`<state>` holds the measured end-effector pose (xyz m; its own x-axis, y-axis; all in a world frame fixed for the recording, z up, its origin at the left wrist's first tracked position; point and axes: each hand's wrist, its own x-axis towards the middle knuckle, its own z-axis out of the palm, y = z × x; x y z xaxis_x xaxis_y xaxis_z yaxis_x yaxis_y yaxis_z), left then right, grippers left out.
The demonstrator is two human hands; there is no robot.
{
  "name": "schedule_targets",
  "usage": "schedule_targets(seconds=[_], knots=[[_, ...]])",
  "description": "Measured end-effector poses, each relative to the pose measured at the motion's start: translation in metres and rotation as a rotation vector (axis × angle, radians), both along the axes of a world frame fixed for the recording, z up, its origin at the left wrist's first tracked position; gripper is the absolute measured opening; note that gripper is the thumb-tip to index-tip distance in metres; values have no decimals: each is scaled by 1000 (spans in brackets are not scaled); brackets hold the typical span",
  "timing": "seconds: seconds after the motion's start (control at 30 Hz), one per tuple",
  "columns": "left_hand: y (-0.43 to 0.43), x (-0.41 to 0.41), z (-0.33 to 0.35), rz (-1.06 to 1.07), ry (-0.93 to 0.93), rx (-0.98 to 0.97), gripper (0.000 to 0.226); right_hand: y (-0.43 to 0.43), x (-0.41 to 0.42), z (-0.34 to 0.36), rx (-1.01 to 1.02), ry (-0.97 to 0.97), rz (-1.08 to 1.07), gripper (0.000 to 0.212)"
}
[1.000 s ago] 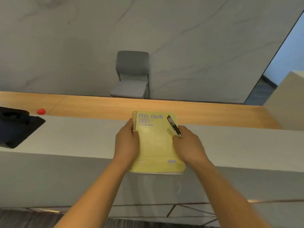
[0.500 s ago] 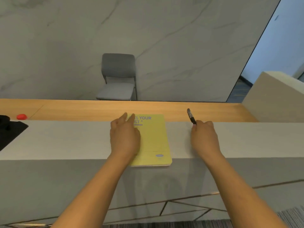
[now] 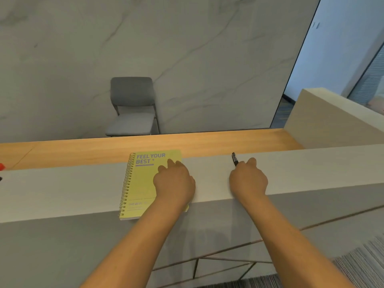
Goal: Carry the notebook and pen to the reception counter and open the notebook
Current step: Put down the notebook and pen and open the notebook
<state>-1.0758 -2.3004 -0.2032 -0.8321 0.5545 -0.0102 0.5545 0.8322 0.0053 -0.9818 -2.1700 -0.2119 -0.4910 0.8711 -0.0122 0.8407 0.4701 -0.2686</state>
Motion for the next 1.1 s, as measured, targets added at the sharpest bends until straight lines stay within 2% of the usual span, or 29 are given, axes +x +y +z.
schedule_targets(seconds=[0.1,0.2,0.33,0.6,0.7,0.83,0.9,1.0,1.07,1.1], knots=[[1,-2,-3,-7,10,-51,31,1,1,1,25,47,-9,32],[2,-3,0,-36,-16,-30,29,-5,4,7,92,138,35,43],[-4,-11,11,-34,-117,118,26,-19,-2,21,98,285,138,52],[-17,-23,23,-102,-185,330,12,-41,-23,26,37,438,210,48],[-40,-29,49,-100,-217,539,34,-45,-28,24,12,468,236,47],[-107,-59,85,-69,-138,789,23,-51,-39,22,-3,475,264,46],[-144,-75,90,-24,-187,839,28,-55,-46,20,-9,468,277,46],[-189,-96,80,44,-349,868,54,-63,-57,16,-24,448,299,45],[-209,-110,60,101,-386,810,64,-69,-63,14,-28,428,316,45],[-215,-115,47,141,-382,765,61,-73,-66,12,-27,419,329,45]])
